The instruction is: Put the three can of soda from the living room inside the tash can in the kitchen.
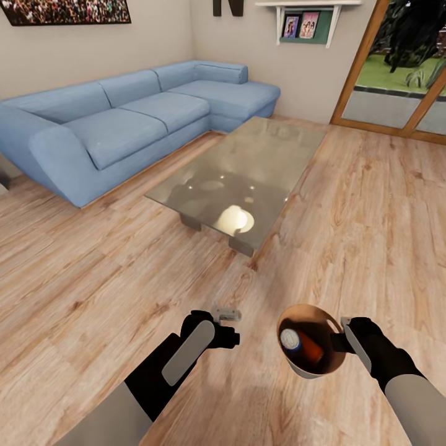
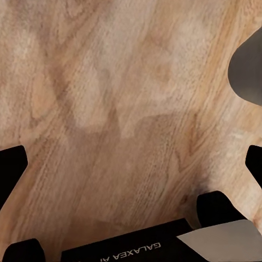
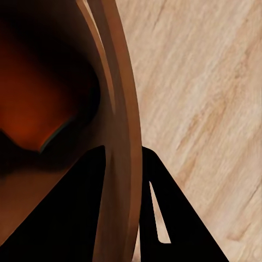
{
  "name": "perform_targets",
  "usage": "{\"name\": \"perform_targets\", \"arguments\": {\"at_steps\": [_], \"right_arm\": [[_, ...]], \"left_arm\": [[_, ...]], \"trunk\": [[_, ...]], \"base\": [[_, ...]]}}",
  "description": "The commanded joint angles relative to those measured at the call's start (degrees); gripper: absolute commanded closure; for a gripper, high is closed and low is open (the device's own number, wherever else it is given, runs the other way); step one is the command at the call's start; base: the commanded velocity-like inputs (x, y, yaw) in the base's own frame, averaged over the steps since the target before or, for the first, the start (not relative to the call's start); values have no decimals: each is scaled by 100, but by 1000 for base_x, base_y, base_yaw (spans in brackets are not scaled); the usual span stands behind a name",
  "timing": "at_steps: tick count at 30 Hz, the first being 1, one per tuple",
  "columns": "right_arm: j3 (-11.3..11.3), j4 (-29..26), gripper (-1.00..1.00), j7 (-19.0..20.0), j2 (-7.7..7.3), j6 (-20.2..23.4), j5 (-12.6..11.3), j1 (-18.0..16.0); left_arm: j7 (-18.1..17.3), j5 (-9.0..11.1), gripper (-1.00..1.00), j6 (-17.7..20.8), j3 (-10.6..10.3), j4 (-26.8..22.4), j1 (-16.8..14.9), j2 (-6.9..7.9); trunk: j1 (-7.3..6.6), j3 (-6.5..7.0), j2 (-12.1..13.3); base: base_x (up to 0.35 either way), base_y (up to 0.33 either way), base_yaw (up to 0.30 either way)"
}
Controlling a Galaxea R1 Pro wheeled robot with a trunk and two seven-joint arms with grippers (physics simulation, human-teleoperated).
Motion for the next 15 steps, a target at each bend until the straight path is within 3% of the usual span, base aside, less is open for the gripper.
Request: {"name": "perform_targets", "arguments": {"at_steps": [1, 15], "right_arm": [[-1, -1, 100, 30, 1, -4, -45, -3], [147, -1, 100, 30, -4, -4, -45, -3]], "left_arm": [[0, 0, -100, 0, -1, 0, 0, 0], [-8, 0, -100, 0, -8, 0, 0, 0]], "trunk": [[22, -18, -42], [330, -269, -603]], "base": [[0, 0, 0], [0, 0, 0]]}}
